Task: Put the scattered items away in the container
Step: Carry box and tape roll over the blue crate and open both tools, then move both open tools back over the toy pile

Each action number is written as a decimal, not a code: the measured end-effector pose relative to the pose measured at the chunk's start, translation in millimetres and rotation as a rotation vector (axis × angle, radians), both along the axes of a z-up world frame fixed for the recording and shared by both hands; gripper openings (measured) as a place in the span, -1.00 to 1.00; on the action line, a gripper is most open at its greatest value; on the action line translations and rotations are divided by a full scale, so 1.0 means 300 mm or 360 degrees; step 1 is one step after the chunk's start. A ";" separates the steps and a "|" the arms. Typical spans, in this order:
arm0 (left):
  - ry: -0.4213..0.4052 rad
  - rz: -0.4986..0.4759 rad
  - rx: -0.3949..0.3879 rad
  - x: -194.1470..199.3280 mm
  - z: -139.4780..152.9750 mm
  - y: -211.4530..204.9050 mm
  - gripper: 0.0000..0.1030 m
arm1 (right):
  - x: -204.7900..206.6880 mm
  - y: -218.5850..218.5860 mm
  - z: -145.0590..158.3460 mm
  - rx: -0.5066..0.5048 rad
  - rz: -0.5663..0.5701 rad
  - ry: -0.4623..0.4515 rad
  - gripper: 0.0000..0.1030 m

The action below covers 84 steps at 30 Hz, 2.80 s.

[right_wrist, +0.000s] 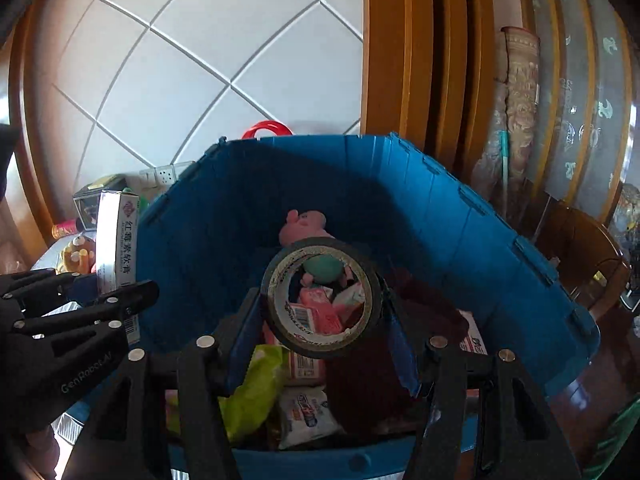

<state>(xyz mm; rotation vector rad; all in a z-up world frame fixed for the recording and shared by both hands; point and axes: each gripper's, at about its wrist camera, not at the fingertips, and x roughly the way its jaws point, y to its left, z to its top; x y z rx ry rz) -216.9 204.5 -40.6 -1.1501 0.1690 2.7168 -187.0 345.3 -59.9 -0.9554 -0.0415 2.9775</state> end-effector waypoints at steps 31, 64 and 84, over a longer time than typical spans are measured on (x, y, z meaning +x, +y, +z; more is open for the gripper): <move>0.0248 0.0076 0.0011 0.128 0.083 0.030 0.62 | 0.070 0.129 0.058 -0.0008 -0.0140 0.0125 1.00; -0.0048 0.0761 -0.0053 -0.010 -0.182 -1.556 0.85 | -0.271 -1.271 -0.165 -0.0080 0.0488 -0.0194 1.00; -0.0331 0.0784 -0.0027 -0.805 -0.403 -1.764 0.51 | -1.124 -1.462 -0.352 -0.0037 0.0468 -0.0423 0.98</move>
